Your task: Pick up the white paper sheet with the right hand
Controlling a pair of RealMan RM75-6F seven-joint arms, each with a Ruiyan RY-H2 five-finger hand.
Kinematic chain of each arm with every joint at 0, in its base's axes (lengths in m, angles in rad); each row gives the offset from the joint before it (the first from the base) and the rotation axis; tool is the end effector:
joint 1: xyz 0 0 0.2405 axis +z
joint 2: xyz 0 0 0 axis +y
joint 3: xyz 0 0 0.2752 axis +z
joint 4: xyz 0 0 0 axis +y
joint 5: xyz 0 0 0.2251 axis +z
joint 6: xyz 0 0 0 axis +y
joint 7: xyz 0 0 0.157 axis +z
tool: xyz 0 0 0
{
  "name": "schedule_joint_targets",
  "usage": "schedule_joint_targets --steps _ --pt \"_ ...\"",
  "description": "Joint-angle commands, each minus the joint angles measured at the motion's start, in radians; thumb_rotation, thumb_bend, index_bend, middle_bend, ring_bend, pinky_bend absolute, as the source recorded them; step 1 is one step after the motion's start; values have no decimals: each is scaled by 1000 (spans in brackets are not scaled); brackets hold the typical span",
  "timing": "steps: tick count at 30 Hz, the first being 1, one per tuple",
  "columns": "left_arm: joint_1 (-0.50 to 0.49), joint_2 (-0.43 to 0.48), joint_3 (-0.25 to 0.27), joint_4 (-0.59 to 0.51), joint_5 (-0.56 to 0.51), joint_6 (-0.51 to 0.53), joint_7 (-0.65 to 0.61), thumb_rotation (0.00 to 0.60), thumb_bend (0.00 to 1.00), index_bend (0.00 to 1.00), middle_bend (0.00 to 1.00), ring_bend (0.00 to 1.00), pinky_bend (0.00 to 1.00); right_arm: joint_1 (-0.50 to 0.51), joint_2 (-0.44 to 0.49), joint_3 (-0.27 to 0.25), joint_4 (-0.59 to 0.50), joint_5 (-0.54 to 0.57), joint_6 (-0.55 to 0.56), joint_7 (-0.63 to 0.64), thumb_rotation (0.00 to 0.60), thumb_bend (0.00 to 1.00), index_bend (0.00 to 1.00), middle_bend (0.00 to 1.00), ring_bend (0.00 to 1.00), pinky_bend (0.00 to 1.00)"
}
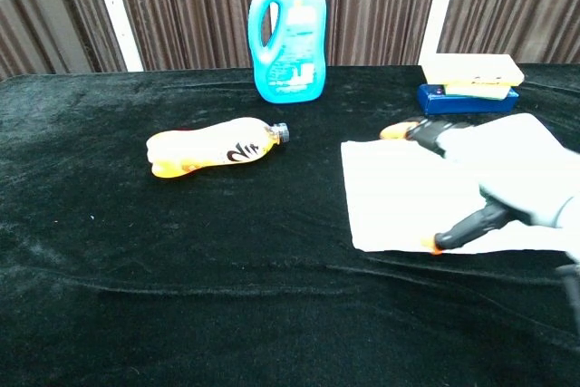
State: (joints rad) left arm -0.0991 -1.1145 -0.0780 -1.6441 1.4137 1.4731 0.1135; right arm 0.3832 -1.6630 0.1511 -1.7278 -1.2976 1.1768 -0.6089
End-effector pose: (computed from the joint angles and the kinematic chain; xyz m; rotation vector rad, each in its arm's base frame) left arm -0.3351 0.2069 0.1594 -1.3414 -0.8589 -0.8226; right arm -0.1583 -0.2594 -0.0468 1.7347 -0.9930 0.9888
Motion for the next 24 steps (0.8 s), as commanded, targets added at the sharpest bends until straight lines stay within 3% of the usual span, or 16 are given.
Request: schedule_joint_targets --steps 1,12,24 --pt "-1 2 -3 0 -12 -6 2 600 260 0 0 0 0 27 -77 17 63 58 -11 -32 600 197 0 0 0 0" --pt "-2 -1 -12 3 -30 -9 5 600 260 0 0 0 0 66 -203 53 255 147 -18 3 600 198 0 0 0 0" --pt "-3 -5 -20 2 -54 -11 20 600 259 0 0 0 0 85 -228 50 321 196 -34 19 600 197 0 0 0 0"
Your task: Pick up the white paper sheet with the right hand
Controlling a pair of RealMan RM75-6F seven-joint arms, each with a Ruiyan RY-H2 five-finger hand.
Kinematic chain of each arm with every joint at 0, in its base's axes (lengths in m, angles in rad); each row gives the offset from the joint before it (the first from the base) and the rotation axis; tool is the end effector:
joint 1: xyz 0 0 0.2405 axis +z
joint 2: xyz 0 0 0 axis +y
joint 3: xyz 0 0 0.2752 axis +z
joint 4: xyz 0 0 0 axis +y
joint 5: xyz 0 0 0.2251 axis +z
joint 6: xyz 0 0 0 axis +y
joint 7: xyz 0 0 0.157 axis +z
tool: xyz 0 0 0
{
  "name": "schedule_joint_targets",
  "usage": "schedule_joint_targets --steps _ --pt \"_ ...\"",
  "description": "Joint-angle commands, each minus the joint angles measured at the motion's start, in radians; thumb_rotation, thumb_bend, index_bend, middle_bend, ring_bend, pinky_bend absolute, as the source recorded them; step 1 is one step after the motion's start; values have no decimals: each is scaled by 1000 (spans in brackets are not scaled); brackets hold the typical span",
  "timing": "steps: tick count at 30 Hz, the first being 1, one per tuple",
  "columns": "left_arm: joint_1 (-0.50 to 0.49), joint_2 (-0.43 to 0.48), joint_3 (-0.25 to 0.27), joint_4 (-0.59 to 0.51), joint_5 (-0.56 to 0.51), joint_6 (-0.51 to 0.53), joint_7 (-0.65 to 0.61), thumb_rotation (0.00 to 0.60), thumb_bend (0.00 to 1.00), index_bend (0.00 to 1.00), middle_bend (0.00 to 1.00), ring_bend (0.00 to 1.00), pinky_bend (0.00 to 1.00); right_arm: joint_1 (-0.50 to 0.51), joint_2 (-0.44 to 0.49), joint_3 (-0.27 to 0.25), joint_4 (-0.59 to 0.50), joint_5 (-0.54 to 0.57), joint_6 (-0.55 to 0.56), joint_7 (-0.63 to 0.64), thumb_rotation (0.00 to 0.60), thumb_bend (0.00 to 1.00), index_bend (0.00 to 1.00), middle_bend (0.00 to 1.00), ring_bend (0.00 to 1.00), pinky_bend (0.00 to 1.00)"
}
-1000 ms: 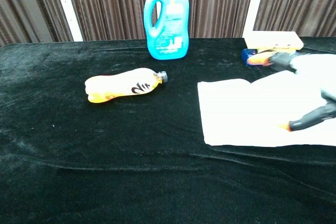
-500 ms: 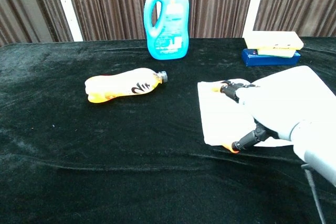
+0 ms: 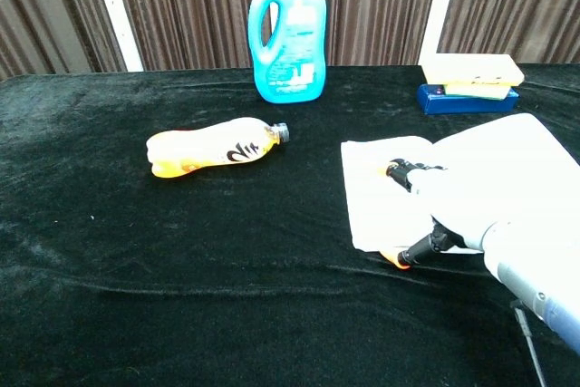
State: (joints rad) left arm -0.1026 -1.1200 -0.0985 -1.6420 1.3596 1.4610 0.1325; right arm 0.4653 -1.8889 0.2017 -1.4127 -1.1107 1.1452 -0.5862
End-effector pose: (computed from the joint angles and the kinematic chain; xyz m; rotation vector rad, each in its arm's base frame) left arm -0.3409 0.2119 0.1620 -1.2988 -0.8674 -0.7932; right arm -0.1759 -0.2907 -0.1122 1.6452 -1.1047 0.8560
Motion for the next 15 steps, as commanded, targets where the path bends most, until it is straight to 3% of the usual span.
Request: schedule_joint_targets --steps 1,10,15 --pt "0 0 0 -1 0 1 1 600 259 0 0 0 0 5 -3 0 9 14 -4 -6 600 197 0 0 0 0" --pt "0 0 -1 -3 -4 0 6 600 260 0 0 0 0 17 -17 -1 62 52 -10 -19 600 197 0 0 0 0" --pt "0 -2 -2 -3 -4 3 5 600 259 0 0 0 0 20 -34 -9 108 16 14 16 600 200 0 0 0 0"
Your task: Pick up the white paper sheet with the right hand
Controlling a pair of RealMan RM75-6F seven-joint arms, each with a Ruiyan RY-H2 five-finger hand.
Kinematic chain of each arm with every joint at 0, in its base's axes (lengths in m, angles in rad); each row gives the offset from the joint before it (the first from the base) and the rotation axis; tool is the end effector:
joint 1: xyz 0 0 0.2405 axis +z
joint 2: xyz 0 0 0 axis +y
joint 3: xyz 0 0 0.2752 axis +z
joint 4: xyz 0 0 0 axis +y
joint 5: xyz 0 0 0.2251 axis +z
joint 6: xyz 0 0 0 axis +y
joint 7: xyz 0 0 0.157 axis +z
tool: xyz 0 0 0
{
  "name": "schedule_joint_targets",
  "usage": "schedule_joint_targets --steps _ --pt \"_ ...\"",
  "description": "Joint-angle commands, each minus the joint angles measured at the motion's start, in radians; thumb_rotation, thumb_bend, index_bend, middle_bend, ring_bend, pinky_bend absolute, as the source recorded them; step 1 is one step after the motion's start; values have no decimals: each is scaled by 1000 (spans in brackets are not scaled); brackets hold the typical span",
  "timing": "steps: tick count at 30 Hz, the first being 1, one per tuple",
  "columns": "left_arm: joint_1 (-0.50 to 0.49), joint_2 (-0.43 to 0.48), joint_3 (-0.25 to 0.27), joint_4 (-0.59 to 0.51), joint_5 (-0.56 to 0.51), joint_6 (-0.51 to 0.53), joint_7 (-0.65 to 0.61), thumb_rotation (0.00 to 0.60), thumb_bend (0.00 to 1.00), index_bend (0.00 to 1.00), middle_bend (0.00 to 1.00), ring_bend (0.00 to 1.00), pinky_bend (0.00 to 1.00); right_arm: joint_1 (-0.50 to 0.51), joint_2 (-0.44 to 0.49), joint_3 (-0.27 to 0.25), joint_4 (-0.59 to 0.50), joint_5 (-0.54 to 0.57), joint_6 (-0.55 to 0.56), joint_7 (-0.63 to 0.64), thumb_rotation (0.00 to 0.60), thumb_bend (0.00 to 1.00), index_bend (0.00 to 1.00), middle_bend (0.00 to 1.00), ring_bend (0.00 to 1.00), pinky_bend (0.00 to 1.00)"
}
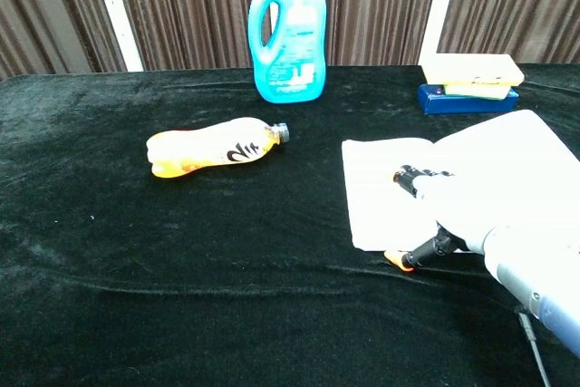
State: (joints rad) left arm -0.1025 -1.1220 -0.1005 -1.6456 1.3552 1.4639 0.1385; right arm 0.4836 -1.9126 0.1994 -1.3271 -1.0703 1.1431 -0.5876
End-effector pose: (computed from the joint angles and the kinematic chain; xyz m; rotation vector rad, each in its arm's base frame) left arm -0.3403 0.2121 0.1619 -1.2934 -0.8664 -0.7930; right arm -0.1922 -0.2990 -0.1189 1.6259 -1.0875 0.7893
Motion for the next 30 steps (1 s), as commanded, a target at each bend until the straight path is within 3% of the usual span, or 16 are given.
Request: schedule_joint_targets --steps 1,9,16,30 --pt "0 -1 0 0 0 0 -1 600 259 0 0 0 0 1 -15 -10 34 -38 26 25 600 203 0 0 0 0" --pt "0 -1 3 -1 8 0 -5 600 260 0 0 0 0 -5 -69 -21 163 -164 136 116 600 364 0 0 0 0" --pt "-1 -2 5 -2 11 1 -3 600 259 0 0 0 0 -17 -87 8 210 -176 173 174 600 380 0 0 0 0" --pt "-3 -8 8 -4 16 1 9 600 260 0 0 0 0 -63 -71 113 173 -124 259 243 600 412 0 0 0 0"
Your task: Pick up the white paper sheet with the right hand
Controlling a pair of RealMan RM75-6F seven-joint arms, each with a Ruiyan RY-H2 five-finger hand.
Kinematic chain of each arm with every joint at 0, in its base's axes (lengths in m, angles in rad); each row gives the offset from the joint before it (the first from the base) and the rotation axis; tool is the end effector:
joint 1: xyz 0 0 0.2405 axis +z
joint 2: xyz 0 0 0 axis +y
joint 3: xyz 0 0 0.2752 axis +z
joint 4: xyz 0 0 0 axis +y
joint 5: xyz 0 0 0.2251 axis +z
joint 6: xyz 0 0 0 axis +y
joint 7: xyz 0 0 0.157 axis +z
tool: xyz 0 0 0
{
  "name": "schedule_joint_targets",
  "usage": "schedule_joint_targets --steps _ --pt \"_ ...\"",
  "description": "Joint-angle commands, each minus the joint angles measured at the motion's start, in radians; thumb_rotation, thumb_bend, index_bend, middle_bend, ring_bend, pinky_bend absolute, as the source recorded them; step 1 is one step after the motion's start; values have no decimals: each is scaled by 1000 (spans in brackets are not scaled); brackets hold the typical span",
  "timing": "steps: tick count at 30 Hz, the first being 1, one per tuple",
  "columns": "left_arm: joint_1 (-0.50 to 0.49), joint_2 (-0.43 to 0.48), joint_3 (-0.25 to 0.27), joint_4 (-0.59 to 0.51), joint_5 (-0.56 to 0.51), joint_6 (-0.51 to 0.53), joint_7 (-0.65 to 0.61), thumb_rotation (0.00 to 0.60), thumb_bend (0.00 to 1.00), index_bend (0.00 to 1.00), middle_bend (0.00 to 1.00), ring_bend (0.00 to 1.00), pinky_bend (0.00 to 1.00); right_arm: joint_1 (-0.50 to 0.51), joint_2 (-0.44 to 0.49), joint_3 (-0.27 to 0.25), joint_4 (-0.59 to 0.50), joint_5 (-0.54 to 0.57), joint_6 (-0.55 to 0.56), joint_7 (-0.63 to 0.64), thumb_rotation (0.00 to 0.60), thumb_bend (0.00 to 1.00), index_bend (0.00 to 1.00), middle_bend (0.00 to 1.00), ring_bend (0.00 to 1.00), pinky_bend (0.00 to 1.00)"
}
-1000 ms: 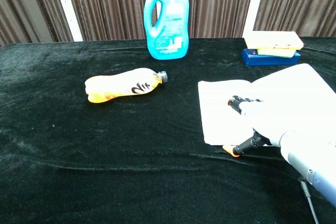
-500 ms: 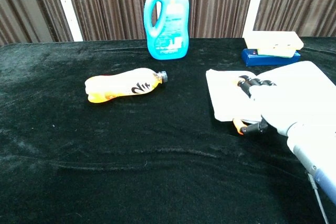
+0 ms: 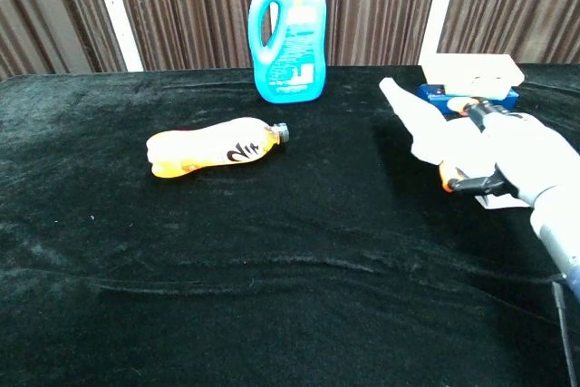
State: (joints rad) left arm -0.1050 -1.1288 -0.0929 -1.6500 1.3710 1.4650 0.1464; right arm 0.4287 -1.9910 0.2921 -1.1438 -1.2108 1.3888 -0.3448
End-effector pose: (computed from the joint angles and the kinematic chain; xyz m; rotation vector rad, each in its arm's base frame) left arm -0.3367 0.2114 0.1570 -1.3124 -0.8649 -0.7998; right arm -0.2158 -0.3167 -0.0789 1.2339 -1.0119 1.0173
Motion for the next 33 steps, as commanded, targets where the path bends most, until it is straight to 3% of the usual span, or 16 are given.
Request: schedule_joint_targets --steps 1,8,18,25,33 --pt "0 -2 1 1 1 1 3 600 259 0 0 0 0 -16 14 36 -15 30 23 1 600 412 0 0 0 0" --pt "-1 -9 3 0 9 4 15 600 259 0 0 0 0 -66 65 93 -59 86 66 34 600 412 0 0 0 0" --pt "-1 -18 6 3 24 16 23 600 259 0 0 0 0 -147 163 69 -106 63 106 135 600 286 0 0 0 0" --pt "-3 -25 12 17 62 30 8 600 258 0 0 0 0 -187 258 15 -186 7 114 149 600 202 0 0 0 0" --pt "-9 -41 28 54 119 42 -12 600 247 0 0 0 0 -219 479 -126 -337 -154 84 105 600 181 0 0 0 0"
